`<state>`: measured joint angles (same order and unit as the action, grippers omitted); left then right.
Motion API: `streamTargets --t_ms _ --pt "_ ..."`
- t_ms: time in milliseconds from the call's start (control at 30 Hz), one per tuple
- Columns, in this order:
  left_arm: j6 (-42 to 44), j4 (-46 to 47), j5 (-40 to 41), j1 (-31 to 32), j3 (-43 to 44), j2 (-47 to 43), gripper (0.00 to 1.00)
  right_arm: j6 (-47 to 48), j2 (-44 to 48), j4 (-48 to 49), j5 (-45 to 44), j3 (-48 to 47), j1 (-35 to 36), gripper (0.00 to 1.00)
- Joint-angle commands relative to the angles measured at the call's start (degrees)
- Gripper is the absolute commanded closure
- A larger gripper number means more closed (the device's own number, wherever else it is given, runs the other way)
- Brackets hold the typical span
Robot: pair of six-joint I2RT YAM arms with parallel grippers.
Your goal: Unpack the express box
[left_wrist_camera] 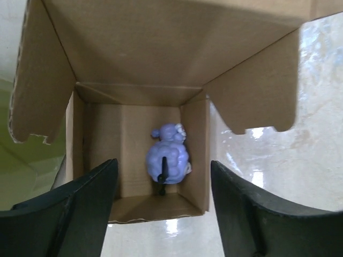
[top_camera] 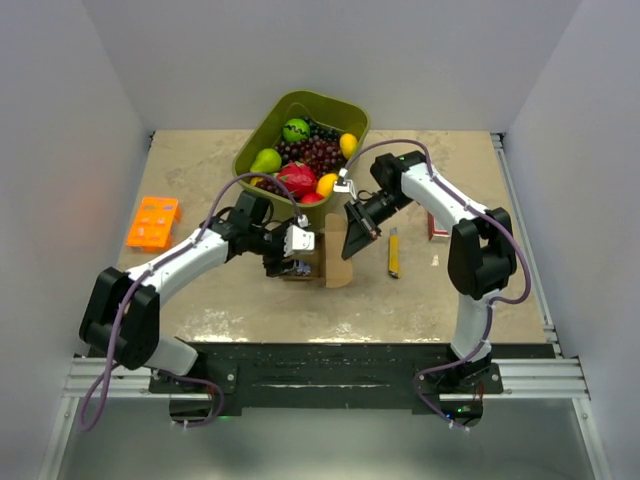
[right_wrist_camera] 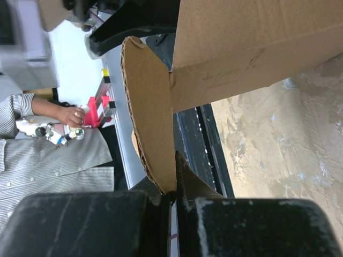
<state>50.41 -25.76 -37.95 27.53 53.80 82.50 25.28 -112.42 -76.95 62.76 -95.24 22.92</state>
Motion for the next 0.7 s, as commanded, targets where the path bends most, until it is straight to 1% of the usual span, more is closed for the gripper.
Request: streamTargets --t_ms 0,200,233,300,333,400,433,467,500,533,600,667 --pt "0.9 0.7 3.1 0.2 2.6 3.0 0.31 1.2 -0.2 -1.8 -0.3 -2.2 0.2 1.0" --pt "2.2 -0.1 1.6 0.2 3.2 5.4 0.43 0.8 0.3 -1.7 -0.4 -1.8 0.2 1.0" --pt "2.6 -0.8 1.5 0.2 3.3 6.3 0.48 0.8 0.2 -1.7 -0.4 -1.7 0.2 1.0" --pt "3.3 -2.2 1.5 0.2 3.9 7.4 0.55 0.6 0.1 -1.5 -0.6 -1.6 0.2 1.0" --pt "4.2 -2.8 1.6 0.2 4.1 8.5 0.62 0.5 -0.1 -1.5 -0.6 -1.6 0.1 1.0" --pt "4.5 -3.9 1.4 0.2 4.7 9.1 0.7 -0.1 -0.1 -0.8 -0.9 -1.8 0.1 1.0" --pt "4.9 -4.3 1.0 0.2 5.1 9.3 0.79 -0.4 -0.2 -0.6 -1.1 -1.9 0.1 1.0" --pt "5.0 -4.6 0.6 0.2 5.3 9.3 0.83 -1.1 0.0 -0.3 -1.3 -2.1 0.1 1.0" --pt "4.9 -5.1 0.3 0.2 5.7 9.1 0.87 -1.5 0.1 0.3 -1.5 -2.4 0.1 0.96" --pt "5.2 -5.3 0.1 0.2 5.9 8.6 0.93 -2.0 0.2 0.6 -2.0 -2.7 0.2 0.91" --pt "5.4 -6.7 -1.2 0.2 6.7 8.1 0.99 -2.9 0.9 1.4 -2.5 -3.4 0.1 0.77" --pt "5.4 -7.5 -2.8 -0.1 7.5 7.2 1.0 -3.7 1.4 1.7 -3.8 -4.0 0.2 0.62"
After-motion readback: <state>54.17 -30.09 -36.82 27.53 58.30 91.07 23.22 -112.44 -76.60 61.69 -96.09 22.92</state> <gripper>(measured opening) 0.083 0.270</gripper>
